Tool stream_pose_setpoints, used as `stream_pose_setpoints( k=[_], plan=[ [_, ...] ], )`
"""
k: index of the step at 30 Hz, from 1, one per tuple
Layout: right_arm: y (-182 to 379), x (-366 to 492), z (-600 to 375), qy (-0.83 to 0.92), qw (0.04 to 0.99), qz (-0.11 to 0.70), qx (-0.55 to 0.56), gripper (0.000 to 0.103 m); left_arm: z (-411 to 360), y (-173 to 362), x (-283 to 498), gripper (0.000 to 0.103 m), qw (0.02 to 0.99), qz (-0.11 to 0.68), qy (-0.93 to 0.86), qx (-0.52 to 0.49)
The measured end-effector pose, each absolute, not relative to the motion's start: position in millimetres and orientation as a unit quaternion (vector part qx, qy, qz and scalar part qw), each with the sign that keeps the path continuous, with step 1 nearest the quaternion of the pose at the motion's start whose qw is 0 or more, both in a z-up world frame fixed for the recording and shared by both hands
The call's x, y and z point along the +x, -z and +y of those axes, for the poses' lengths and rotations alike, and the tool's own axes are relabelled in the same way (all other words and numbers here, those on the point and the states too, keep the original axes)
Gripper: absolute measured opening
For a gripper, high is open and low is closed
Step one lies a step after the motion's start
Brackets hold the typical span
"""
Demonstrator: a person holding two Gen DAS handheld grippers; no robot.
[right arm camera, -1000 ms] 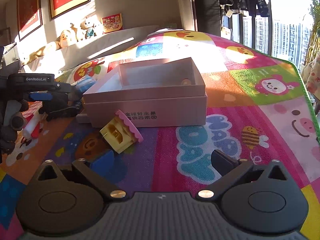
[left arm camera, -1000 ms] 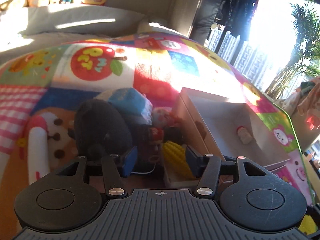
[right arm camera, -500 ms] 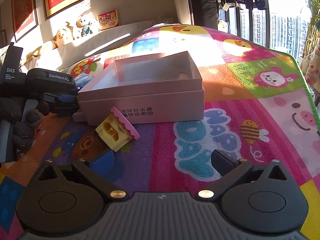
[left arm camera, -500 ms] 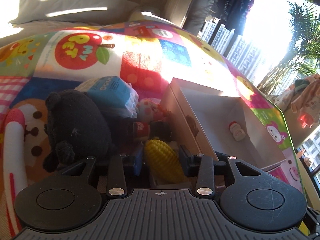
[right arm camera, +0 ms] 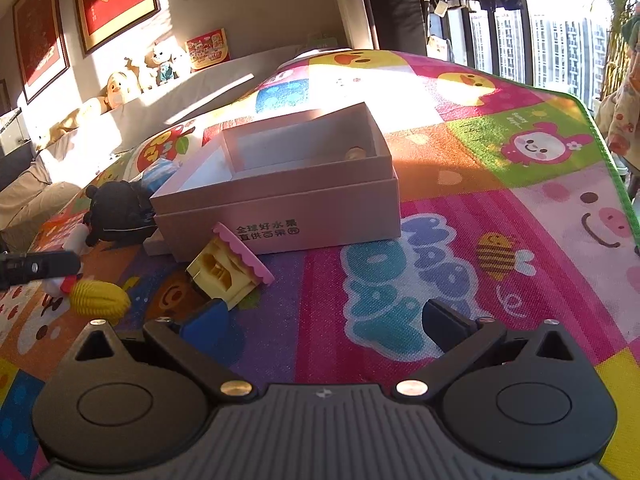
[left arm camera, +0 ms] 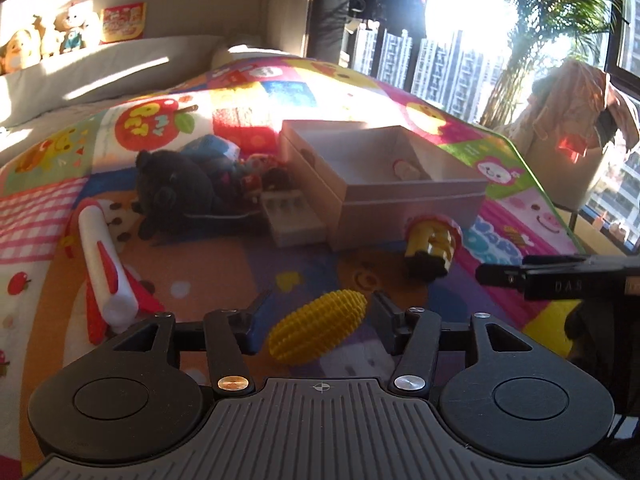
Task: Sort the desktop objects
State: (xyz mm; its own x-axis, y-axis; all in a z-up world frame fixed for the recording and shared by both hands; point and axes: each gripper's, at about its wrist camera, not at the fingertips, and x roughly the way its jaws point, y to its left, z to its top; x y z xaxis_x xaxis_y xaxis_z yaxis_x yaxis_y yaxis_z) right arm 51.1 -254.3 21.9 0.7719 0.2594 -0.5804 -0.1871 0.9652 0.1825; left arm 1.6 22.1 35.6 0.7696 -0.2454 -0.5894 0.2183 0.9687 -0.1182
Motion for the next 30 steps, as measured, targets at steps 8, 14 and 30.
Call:
stream_pose_setpoints(
  k=[8, 14, 30],
  plan=[
    [-18.0, 60.0, -250.6, -0.117, 0.929, 0.347, 0.047, 0.103, 19.0, -15.8, -21.8, 0.082, 0.93, 0.346, 0.125, -0.022],
    [-16.9, 60.5, -251.1, -0.12, 0.929, 0.348, 0.046, 0.103, 10.5, -16.5, -37.9, 0.095, 0.926, 0.352, 0.134, -0.016],
    [-16.9, 60.7, -256.0, -0.129, 0.928, 0.345, 0.059, 0.103, 38.2, -26.5, -16.0, 0.096, 0.957, 0.289, 0.008, 0.026]
  ],
)
